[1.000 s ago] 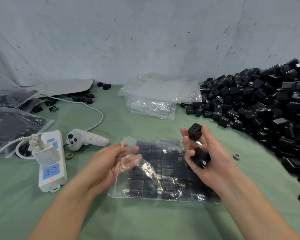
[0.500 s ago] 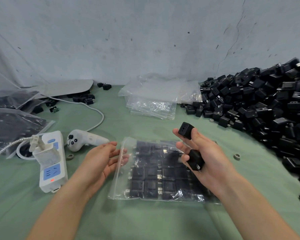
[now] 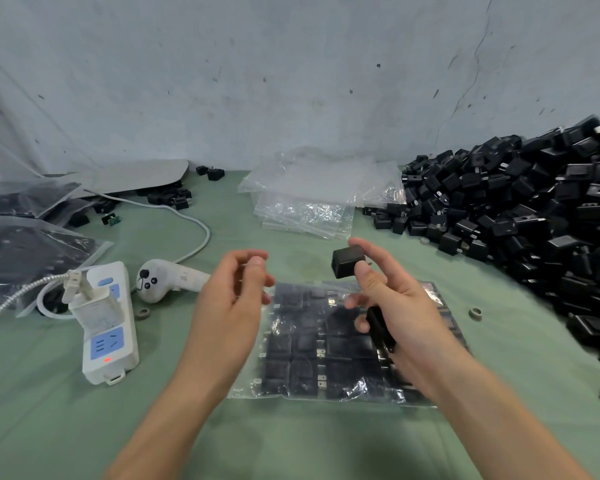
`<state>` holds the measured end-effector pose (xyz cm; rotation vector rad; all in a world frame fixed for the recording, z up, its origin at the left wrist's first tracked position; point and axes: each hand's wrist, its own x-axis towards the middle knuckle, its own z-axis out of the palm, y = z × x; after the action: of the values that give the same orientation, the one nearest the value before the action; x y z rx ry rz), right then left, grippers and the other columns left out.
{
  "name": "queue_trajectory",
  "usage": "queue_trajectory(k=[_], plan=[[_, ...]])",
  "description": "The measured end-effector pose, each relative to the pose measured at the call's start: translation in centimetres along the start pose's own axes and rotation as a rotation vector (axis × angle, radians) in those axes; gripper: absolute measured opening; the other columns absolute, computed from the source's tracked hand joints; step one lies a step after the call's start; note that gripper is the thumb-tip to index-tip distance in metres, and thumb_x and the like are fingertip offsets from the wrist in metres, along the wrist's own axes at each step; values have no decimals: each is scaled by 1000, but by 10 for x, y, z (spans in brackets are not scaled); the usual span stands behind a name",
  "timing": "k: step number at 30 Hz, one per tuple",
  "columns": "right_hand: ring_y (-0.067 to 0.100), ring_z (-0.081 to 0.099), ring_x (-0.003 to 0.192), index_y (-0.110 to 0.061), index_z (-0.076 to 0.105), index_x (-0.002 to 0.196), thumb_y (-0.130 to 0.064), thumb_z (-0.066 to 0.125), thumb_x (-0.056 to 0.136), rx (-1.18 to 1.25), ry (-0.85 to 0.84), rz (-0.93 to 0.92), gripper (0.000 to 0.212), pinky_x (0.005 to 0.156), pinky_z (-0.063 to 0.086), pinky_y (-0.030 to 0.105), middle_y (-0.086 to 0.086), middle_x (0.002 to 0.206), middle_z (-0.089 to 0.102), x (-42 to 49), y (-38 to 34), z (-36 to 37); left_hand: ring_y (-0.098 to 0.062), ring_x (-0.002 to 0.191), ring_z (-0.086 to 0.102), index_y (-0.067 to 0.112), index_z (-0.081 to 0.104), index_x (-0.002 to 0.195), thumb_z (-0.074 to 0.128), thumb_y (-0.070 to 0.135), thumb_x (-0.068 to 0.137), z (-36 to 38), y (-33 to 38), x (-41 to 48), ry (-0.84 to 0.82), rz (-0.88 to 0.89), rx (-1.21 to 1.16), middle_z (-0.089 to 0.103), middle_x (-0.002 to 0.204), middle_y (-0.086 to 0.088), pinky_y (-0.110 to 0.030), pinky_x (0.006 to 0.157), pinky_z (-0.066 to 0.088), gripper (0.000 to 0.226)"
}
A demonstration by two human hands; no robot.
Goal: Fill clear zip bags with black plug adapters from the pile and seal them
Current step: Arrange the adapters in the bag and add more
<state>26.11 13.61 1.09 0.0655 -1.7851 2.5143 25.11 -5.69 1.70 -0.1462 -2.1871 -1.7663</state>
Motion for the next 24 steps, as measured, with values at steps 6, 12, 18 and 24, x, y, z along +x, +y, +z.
queue_trajectory(k=[6, 12, 18, 24], plan=[[10, 57, 63, -48, 66, 117, -16, 60, 99, -379, -126, -222, 37, 52, 43, 20, -14, 85, 66, -3, 7, 7, -11, 69, 64, 21, 69, 110, 51, 52, 84, 14, 13, -11, -288, -119, -175, 72, 87, 2, -22, 58, 49, 44], [14, 62, 83, -54, 60, 122, -14, 59, 100, -713, -272, -435, 46, 75, 50, 23, -20, 124, 57, -5, 9, 10, -13, 65, 62, 10, 73, 102, 59, 42, 81, 11, 12, -12, -333, -361, -484, 72, 85, -5, -23, 54, 48, 41], [11, 59, 59, -30, 69, 118, -13, 61, 97, 40, 151, -22, 28, 44, 42, 21, 0, 104, 70, 1, -7, 0, -12, 64, 66, 12, 65, 105, 62, 14, 91, -25, -2, 11, 16, -408, -510, 72, 84, -5, -20, 57, 57, 14], [20, 58, 79, -4, 62, 104, -20, 48, 100, 935, 515, 327, 22, 59, 56, 28, 15, 106, 57, 9, -25, -32, -22, 81, 63, -1, 61, 96, 52, 1, 99, -47, -41, 18, 183, -614, -421, 64, 99, -15, -21, 62, 60, 9]])
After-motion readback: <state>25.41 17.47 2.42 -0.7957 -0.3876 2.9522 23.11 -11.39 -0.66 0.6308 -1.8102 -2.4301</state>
